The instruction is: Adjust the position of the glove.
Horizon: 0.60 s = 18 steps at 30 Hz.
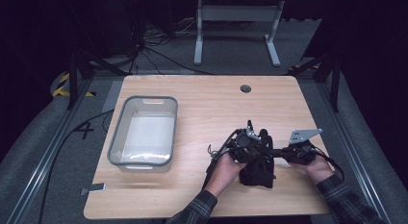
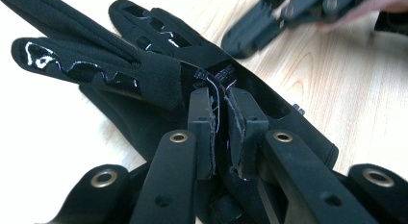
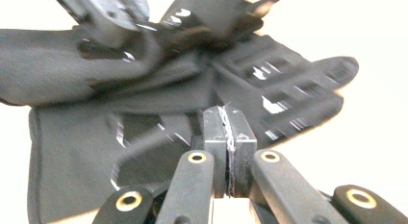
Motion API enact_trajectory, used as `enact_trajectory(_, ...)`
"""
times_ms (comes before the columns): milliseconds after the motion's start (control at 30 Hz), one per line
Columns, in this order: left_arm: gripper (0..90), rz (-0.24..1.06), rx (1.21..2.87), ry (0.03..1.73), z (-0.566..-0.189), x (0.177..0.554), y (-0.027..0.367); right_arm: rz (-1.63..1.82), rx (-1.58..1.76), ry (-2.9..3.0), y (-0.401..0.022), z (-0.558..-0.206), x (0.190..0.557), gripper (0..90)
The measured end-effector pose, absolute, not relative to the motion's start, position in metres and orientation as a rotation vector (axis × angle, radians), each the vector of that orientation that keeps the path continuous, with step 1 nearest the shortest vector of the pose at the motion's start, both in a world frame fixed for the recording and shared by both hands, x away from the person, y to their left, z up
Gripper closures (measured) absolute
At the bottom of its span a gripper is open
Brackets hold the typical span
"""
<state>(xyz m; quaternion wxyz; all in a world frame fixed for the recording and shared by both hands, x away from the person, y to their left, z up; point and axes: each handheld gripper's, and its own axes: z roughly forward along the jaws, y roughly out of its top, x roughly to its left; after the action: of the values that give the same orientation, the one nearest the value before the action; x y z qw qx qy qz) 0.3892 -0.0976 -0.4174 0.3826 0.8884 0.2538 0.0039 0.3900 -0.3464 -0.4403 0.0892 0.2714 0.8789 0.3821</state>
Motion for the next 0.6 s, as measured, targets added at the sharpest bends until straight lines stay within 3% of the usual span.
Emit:
enact_trajectory(267,77.9,0.004,2.267,0.620,-0.420,0.387,-0.106,1.118,0.872,2.556,-0.369,-0.441,0.397,89.7)
enact_trajectory(600,65.0,0.025,2.169,0.573,-0.405,0.383,-0.101,1.132,0.929,2.513,-0.382,-0.441,0.402,83.8)
